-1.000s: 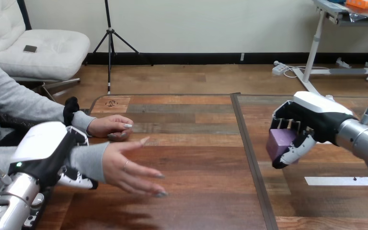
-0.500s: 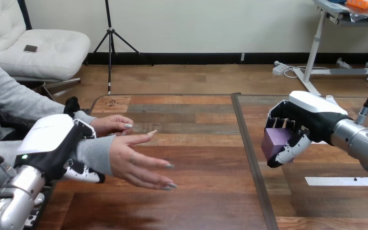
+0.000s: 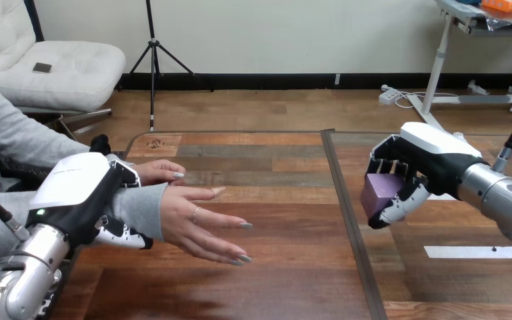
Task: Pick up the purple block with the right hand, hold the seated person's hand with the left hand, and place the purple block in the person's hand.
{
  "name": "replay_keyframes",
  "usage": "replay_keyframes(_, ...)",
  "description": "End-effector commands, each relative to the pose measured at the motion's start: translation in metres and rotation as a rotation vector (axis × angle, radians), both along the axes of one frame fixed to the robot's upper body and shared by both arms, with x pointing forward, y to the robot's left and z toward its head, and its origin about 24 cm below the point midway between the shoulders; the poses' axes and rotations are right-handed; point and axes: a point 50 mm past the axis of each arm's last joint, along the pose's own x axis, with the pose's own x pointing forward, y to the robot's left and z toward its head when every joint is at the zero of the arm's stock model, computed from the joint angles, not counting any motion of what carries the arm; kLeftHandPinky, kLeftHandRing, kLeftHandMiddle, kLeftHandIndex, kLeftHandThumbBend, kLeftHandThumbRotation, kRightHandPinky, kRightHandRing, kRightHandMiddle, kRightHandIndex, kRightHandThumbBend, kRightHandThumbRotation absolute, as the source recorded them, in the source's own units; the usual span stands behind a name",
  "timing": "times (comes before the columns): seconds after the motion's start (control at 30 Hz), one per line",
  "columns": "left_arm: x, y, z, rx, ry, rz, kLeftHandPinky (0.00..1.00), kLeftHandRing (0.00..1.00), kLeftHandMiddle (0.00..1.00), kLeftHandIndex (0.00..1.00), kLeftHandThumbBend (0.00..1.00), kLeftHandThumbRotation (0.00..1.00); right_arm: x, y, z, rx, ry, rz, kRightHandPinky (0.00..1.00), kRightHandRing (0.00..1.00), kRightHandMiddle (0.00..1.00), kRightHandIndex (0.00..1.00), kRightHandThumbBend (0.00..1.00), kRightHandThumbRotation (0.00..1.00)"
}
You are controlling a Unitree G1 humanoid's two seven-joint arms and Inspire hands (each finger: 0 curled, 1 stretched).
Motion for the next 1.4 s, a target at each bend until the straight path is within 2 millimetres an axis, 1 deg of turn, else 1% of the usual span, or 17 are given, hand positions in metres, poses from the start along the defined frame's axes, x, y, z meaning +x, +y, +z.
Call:
replay_keyframes(0.0, 0.023, -0.024, 0.057, -0.083, -0.249, -0.089, 0.19, 0.24, 0.28, 0.29, 0.83, 0.00, 0.009, 0.019, 0.023, 0.081, -0.122, 0.054, 0.39, 0.43, 0.46, 0.45, 0.76, 0.00)
replay_keyframes(0.27, 0.026, -0.028, 0.058, -0.076, -0.247, -0.099, 0.19, 0.23, 0.28, 0.29, 0.83, 0.00, 0.009, 0.027, 0.024, 0.090, -0.126, 0.068, 0.38, 0.43, 0.47, 0.46, 0.74, 0.00)
replay_keyframes(0.67, 0.029, -0.035, 0.055, -0.083, -0.229, -0.114, 0.20, 0.24, 0.28, 0.29, 0.84, 0.00, 0.009, 0.043, 0.029, 0.121, -0.139, 0.109, 0.37, 0.41, 0.46, 0.46, 0.75, 0.00)
replay_keyframes(0.9, 0.031, -0.039, 0.052, -0.086, -0.227, -0.132, 0.20, 0.24, 0.28, 0.29, 0.84, 0.00, 0.009, 0.056, 0.030, 0.151, -0.151, 0.154, 0.35, 0.38, 0.43, 0.46, 0.76, 0.00)
replay_keyframes(0.97, 0.032, -0.040, 0.052, -0.087, -0.226, -0.133, 0.20, 0.24, 0.28, 0.29, 0.84, 0.00, 0.009, 0.058, 0.029, 0.152, -0.151, 0.158, 0.34, 0.38, 0.43, 0.46, 0.76, 0.00)
replay_keyframes(1.2, 0.033, -0.044, 0.049, -0.097, -0.233, -0.136, 0.20, 0.24, 0.29, 0.29, 0.85, 0.00, 0.010, 0.072, 0.027, 0.153, -0.154, 0.190, 0.33, 0.37, 0.42, 0.46, 0.76, 0.00)
replay_keyframes(1.37, 0.033, -0.046, 0.048, -0.106, -0.229, -0.137, 0.20, 0.25, 0.29, 0.29, 0.85, 0.00, 0.010, 0.080, 0.026, 0.165, -0.160, 0.212, 0.30, 0.34, 0.40, 0.45, 0.77, 0.00)
